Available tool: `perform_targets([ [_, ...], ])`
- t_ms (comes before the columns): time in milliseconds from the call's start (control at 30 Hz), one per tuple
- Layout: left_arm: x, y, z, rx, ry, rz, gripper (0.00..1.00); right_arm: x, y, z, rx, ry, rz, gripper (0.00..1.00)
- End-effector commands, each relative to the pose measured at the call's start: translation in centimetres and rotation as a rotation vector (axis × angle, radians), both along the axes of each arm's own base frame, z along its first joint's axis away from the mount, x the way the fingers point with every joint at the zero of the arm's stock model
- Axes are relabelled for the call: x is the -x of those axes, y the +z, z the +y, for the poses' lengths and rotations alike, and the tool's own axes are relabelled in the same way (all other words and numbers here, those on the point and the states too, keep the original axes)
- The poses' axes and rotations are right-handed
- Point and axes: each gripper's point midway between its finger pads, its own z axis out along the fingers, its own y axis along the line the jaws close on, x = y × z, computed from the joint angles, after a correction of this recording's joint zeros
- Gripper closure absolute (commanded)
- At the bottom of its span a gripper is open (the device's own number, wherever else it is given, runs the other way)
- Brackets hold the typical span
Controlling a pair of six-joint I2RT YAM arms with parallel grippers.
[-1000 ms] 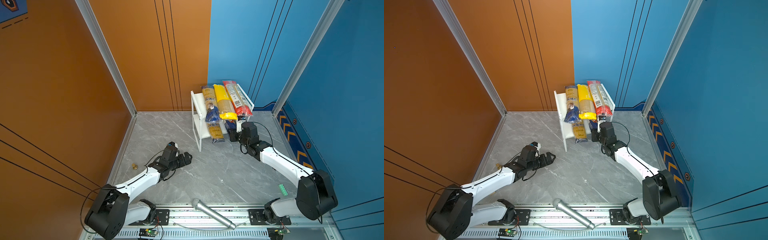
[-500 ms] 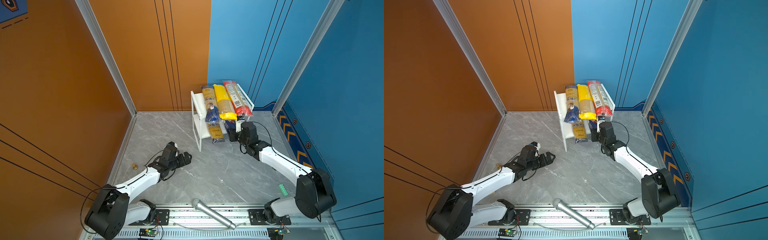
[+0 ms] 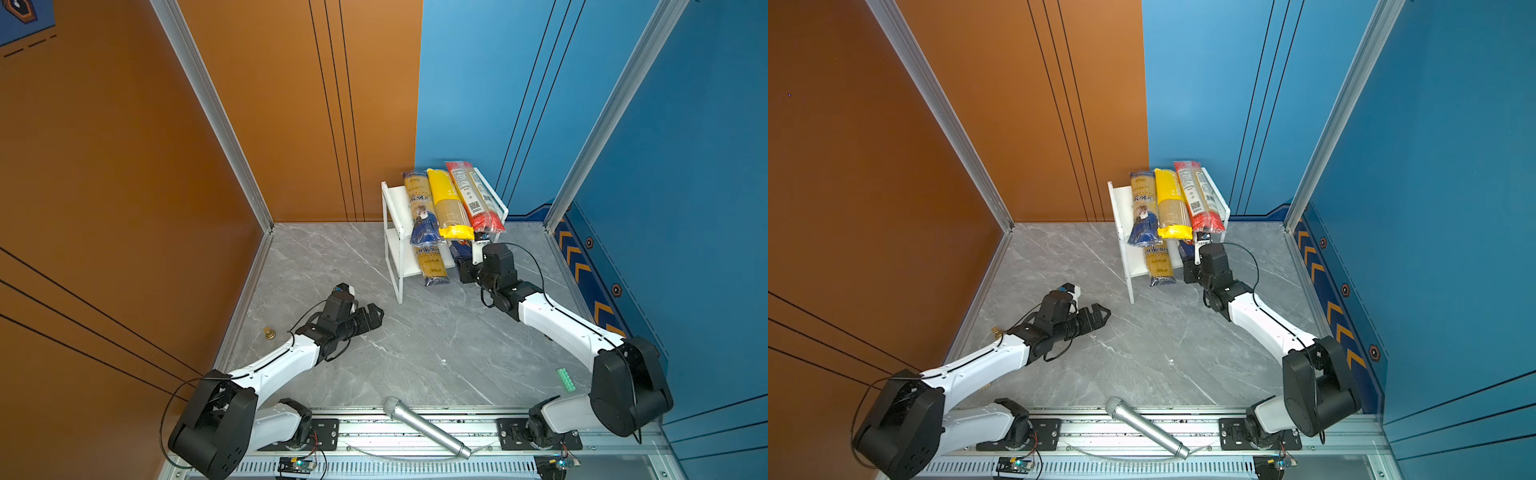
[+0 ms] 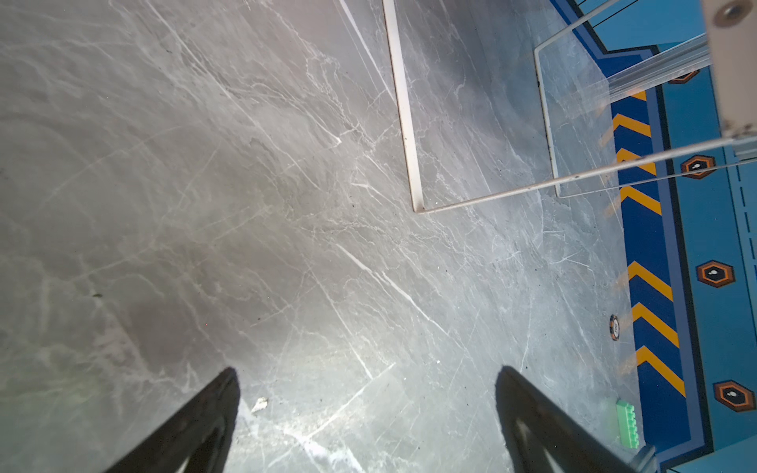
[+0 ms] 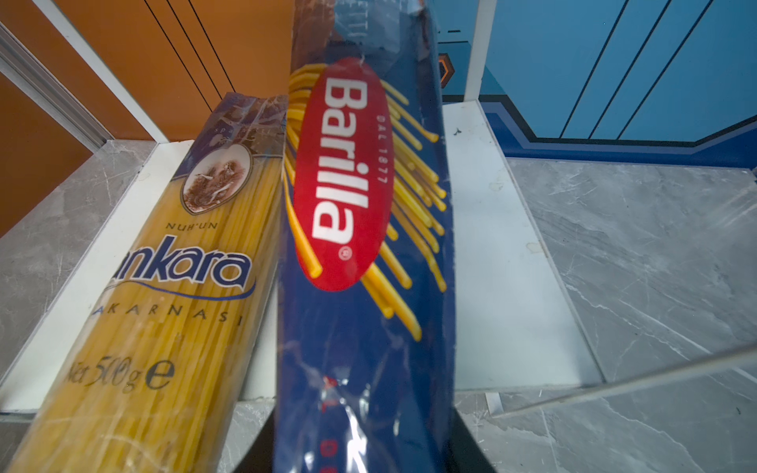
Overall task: Arrange pasta packages on shelves
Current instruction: Place the pasta bag on the shelf.
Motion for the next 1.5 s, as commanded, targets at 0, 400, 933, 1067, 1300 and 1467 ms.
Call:
perform_targets([
  [0, 0.2, -0.1, 0.5, -0.015, 0.003, 0.009, 0.02, -1.9, 6.5, 0.1, -0.071, -0.021, -0.234, 0.98],
  [400, 0.2, -0.1, 0.5, -0.015, 0.004, 0.007, 0.02, -1.8, 5.5, -0.3, -0.054, -0.034, -0.226, 0.77],
  [933, 0.2, 0.0, 0.5, -0.014, 0.002, 0.008, 0.02, -2.0, 6.0, -1.0, -0.037, -0.058, -0.261, 0.78],
  [1067, 0.1, 0.1, 0.5, -0.014, 0.002, 0.007, 0.02, -2.1, 5.8, -1.0, -0.037, -0.056, -0.258, 0.78],
  [1300, 0.1, 0.0, 0.5, -0.015, 0.003, 0.009, 0.02, -2.3, 5.2, -1.0, -0.035, -0.058, -0.246, 0.75],
  [1467, 0.0, 0.2, 0.4, -0.012, 0.0, 0.007, 0.02, -2.5, 4.3, -1.0, -0.035, -0.064, -0.229, 0.72],
])
